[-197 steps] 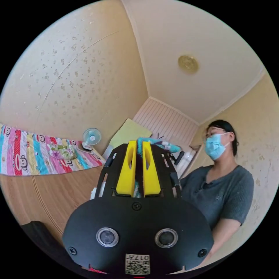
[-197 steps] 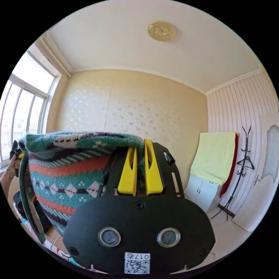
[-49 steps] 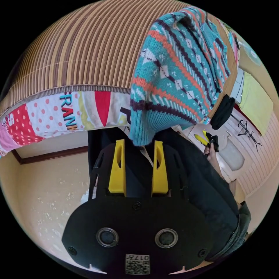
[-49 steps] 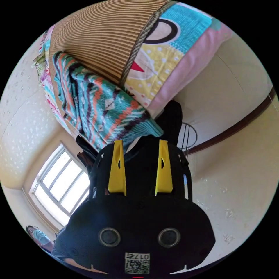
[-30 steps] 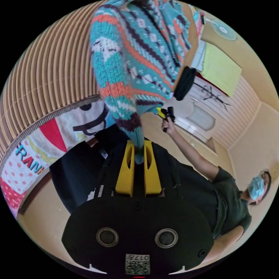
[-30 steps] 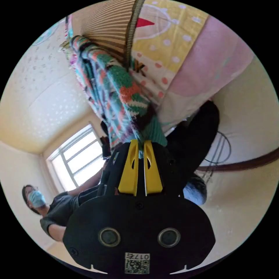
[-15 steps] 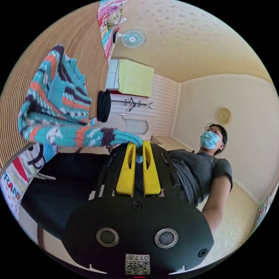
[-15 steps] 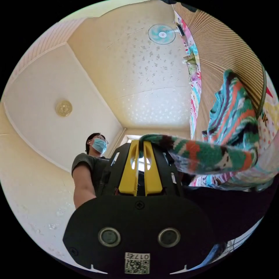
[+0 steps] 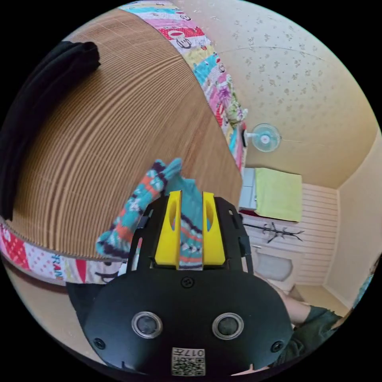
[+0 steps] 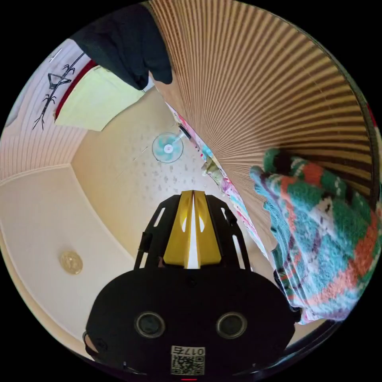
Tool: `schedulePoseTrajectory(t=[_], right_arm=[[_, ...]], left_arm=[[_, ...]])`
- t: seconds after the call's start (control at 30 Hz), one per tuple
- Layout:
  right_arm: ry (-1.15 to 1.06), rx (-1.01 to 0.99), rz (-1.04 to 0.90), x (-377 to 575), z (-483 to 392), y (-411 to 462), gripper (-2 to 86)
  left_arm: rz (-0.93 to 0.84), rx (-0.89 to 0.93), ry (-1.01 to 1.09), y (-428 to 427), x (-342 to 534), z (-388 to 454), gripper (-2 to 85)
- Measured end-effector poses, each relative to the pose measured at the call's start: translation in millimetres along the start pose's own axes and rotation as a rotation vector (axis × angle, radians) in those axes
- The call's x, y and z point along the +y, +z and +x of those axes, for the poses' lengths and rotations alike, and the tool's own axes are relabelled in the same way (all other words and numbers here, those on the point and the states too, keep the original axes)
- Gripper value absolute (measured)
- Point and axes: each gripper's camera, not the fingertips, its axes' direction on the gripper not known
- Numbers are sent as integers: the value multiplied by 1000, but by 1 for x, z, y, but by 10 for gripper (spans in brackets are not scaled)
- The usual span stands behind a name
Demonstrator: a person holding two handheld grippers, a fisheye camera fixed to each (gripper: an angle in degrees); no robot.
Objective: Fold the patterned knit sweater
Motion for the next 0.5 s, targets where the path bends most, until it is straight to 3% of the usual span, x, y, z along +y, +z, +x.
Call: schedulePoseTrajectory(t=[0.07, 0.13, 0.37, 0.5], right_arm=[[41, 117, -173, 12, 19, 19, 4], [53, 255, -364, 26, 32, 35, 4], [83, 704, -886, 101, 71, 92, 8], [24, 936, -1073, 136, 74, 155, 13]], left_arm=[[-6, -181, -63, -3, 29, -43, 146], [-35, -224, -153, 0, 48, -86, 178], [-203, 174, -223, 64, 69, -199, 155], [-182, 151, -173, 76, 76, -194, 81]])
